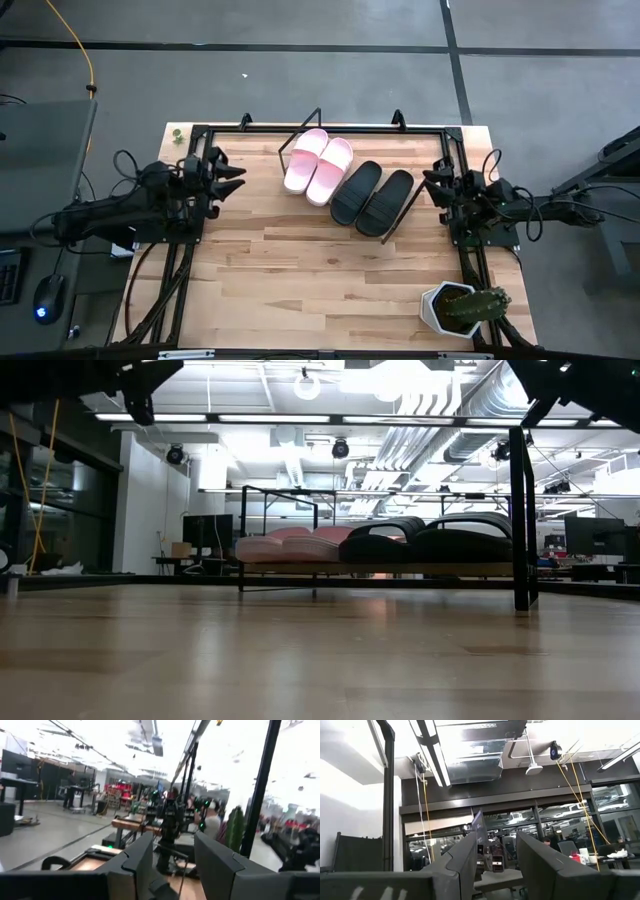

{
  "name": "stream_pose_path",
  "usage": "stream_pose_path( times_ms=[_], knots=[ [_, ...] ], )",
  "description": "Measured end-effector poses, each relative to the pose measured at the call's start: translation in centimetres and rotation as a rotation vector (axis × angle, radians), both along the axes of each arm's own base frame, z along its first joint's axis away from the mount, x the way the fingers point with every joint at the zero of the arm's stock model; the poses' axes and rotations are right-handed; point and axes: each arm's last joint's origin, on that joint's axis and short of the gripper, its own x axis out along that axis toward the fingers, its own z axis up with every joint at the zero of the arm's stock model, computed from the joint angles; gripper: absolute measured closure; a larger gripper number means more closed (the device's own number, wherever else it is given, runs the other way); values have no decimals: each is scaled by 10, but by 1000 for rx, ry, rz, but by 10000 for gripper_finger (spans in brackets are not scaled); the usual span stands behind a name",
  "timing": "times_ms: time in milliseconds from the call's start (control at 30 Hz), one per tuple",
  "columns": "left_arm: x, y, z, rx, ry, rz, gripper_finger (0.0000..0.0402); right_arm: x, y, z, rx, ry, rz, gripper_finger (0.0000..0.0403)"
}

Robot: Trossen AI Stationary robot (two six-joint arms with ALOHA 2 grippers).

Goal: Pick and place slides into the shelf
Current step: Return to Home Position

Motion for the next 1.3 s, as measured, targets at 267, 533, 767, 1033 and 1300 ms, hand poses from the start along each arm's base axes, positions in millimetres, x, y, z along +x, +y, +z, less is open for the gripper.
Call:
stream_pose_path(
  times_ms=[267,533,767,1033,1300],
  knots=[
    [3,1,-22,-71,-10,-22,273,2,0,-3,5,37,-6,275],
    [7,-13,-22,-25,-8,-86,273,3,-1,-5,32,58,-12,275],
    [11,-23,-28,23,65,2,273,3,-1,-5,32,61,-12,275],
    [12,-25,-35,48,145,64,273,3,-1,-5,32,63,-12,275],
    [12,-25,-34,49,141,62,273,5,-1,-7,33,85,-12,275]
  ],
)
